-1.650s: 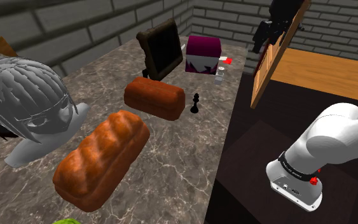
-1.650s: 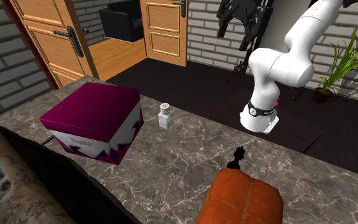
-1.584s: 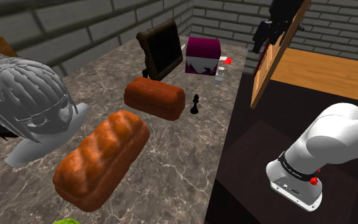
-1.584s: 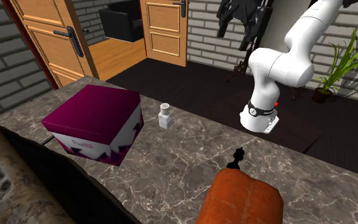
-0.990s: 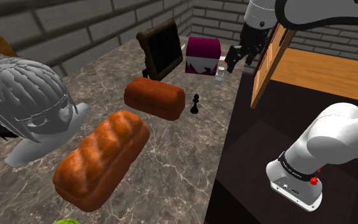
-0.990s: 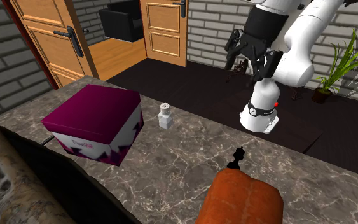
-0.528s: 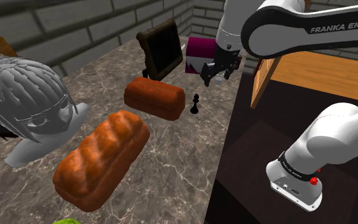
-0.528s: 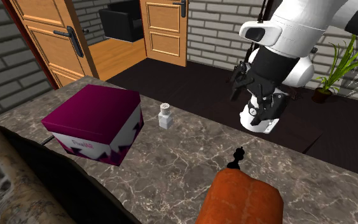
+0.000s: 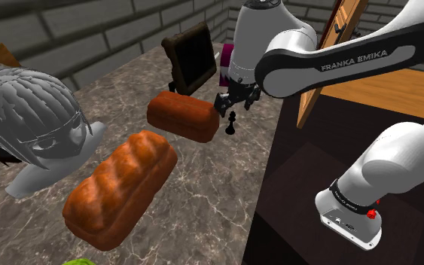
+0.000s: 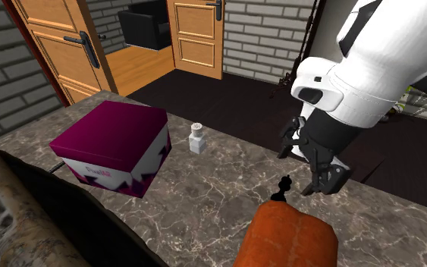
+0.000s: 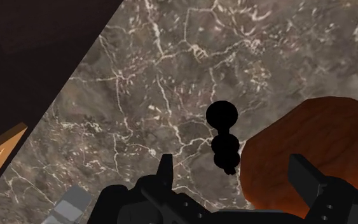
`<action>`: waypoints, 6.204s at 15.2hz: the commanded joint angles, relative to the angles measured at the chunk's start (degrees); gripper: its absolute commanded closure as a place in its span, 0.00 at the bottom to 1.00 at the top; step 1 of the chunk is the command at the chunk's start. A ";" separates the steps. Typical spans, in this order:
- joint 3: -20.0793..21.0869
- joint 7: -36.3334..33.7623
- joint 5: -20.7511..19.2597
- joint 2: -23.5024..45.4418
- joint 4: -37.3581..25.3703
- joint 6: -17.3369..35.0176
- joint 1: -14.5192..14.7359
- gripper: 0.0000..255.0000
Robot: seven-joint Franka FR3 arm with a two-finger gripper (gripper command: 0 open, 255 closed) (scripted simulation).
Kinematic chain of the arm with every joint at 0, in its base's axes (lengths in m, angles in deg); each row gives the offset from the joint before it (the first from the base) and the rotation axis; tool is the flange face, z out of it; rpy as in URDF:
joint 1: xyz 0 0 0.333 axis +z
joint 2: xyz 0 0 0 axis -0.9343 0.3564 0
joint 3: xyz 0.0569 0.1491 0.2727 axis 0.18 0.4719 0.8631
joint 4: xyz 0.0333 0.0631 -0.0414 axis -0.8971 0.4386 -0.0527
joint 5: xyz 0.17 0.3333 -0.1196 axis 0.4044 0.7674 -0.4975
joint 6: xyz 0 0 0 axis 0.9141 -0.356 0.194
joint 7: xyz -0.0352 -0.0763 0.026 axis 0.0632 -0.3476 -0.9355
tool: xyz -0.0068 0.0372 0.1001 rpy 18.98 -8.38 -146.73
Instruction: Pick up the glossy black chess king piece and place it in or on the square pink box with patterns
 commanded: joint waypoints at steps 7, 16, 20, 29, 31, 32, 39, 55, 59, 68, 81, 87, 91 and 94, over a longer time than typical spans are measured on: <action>0.86 -1.36 -1.55 3.30 2.41 5.59 -1.05 0.00; 0.86 -1.37 -1.55 3.30 2.40 5.58 -1.05 1.00; 0.86 -1.36 -1.54 3.29 2.42 5.58 -1.05 1.00; -0.09 0.07 -0.60 1.27 -0.63 0.71 -0.65 1.00; -0.37 0.48 -0.38 0.72 -1.73 -0.89 -0.57 1.00; -0.51 0.68 -0.29 0.47 -2.30 -1.69 -0.54 1.00; -1.37 1.85 0.15 -0.88 -6.59 -7.19 -0.44 1.00; -2.66 3.67 0.11 -1.38 -18.41 -19.37 -0.83 1.00; -2.82 3.98 -0.07 -0.97 -21.82 -22.38 -1.02 1.00; -5.22 7.63 -1.60 2.21 -28.55 -25.80 -2.81 1.00; -13.07 20.49 -5.71 16.98 -42.75 -24.37 -8.99 1.00; -15.62 25.78 -6.90 26.60 -54.36 -25.91 -11.45 1.00; -16.97 29.17 -7.53 34.45 -64.94 -28.34 -12.84 1.00; -17.81 31.69 -8.04 41.73 -75.55 -31.46 -13.66 1.00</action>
